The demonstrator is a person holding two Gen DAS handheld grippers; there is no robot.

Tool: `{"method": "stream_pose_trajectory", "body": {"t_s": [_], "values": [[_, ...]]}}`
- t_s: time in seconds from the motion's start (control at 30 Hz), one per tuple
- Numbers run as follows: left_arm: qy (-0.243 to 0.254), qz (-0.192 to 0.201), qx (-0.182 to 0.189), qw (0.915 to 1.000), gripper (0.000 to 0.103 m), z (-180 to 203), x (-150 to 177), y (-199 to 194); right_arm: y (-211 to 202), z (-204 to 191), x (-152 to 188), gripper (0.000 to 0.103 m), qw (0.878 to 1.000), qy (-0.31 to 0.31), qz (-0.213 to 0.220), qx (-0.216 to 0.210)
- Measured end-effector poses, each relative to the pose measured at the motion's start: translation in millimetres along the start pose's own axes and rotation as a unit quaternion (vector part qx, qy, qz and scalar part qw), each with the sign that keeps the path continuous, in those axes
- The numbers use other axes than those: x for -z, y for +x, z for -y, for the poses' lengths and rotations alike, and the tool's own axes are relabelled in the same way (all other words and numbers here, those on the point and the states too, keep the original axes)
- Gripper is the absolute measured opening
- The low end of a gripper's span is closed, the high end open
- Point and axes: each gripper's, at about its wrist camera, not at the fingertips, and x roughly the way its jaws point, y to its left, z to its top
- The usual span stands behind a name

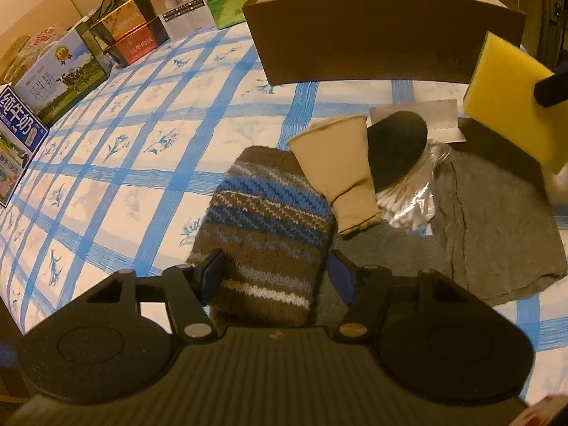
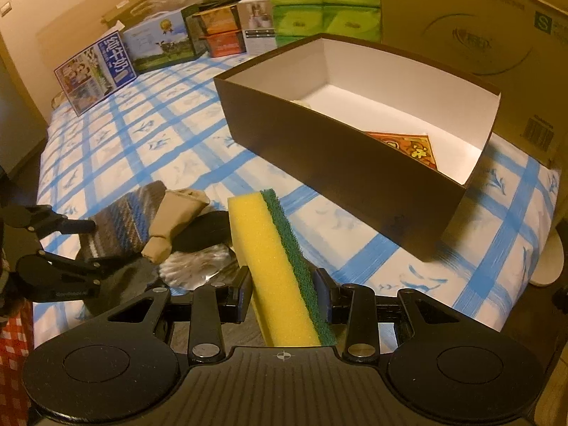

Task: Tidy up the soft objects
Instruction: 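Grasp the yellow-green sponge with the right tool and lift it, then grasp the striped knit sock with the left tool while the right tool holds the sponge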

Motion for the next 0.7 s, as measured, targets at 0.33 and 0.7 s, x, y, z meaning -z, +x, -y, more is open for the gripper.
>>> {"method": "stream_pose_trajectory", "body": {"t_s": [0.33,0.7], "values": [[-0.007,0.014,0.01,0.9998,0.013,-4,3,-7,2,2,1,0.038,1.0,0.006,-0.004,0.005],[-0.037,0.033,0.018,0.9986,0.009,-15,10,-44,-4,2,2,0.038,1.0,0.007,0.002,0.005]]}}
